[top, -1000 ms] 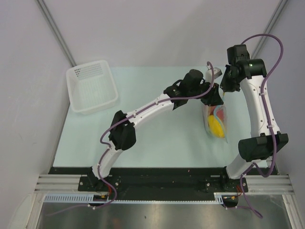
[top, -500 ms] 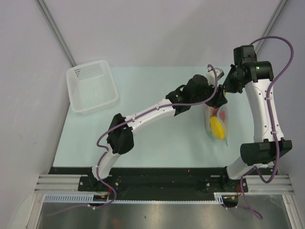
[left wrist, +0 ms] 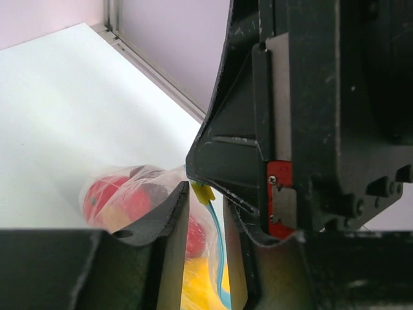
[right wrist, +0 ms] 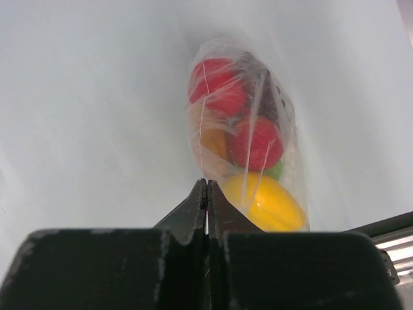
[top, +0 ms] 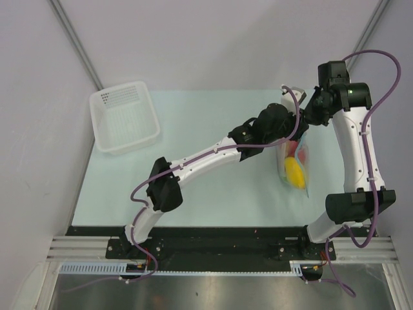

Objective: Open the zip-top bag and remove the fake food

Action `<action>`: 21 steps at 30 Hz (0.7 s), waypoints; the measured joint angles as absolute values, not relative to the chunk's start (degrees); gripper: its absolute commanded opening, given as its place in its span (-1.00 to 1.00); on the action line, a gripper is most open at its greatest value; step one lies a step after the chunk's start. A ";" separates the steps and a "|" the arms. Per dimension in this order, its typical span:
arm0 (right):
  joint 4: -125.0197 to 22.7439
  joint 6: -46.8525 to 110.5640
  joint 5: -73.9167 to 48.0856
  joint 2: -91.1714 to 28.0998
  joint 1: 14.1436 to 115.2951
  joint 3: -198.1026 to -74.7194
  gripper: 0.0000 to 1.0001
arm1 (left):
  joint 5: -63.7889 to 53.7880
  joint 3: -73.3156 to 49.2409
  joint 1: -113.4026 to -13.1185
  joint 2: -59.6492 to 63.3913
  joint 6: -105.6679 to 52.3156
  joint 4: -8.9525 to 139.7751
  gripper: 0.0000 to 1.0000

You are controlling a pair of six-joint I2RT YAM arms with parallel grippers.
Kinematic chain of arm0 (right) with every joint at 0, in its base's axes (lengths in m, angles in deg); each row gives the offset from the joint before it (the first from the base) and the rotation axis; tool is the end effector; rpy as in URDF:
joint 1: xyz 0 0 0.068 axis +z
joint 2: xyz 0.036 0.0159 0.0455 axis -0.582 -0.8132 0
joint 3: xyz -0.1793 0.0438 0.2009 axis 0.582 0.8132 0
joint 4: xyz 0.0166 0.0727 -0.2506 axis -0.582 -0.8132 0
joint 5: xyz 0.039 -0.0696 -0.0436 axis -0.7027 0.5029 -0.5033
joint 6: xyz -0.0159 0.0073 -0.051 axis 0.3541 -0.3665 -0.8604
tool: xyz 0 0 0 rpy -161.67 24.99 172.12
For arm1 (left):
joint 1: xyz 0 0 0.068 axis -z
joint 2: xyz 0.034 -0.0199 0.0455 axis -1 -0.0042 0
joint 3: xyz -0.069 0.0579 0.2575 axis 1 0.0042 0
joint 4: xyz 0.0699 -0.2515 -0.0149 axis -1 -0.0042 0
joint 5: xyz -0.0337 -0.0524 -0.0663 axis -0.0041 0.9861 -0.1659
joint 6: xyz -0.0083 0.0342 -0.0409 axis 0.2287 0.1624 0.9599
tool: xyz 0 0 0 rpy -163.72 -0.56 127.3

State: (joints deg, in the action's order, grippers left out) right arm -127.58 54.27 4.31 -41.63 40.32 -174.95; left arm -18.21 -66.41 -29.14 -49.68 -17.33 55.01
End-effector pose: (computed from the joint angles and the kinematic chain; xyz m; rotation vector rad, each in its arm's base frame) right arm 0.2911 0.0181 0.4401 0.5956 2.4231 0.0364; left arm 0.2640 -0.4624 0.3661 0.5550 1.7367 -0.9618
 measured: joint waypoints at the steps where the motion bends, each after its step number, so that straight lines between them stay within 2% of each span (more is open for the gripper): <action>1: -127.49 54.47 4.29 -41.63 40.30 -174.95 -1.00 | -18.67 -66.67 -29.10 -49.72 -17.31 54.90 -0.45; 5: -126.92 54.97 3.96 -41.63 39.95 -174.95 -1.00 | -19.35 -68.73 -29.01 -50.36 -17.31 53.72 -0.49; 13: -126.70 55.00 3.33 -41.67 39.49 -174.95 -1.00 | -19.55 -69.38 -29.01 -51.01 -16.76 53.72 -0.32; 17: -126.70 55.02 2.85 -41.70 39.03 -174.95 -1.00 | -19.52 -69.67 -29.01 -51.67 -16.10 54.23 -0.50; 21: -126.64 55.04 2.82 -41.72 38.73 -174.77 -1.00 | -19.72 -69.84 -28.96 -52.15 -15.86 54.47 -0.46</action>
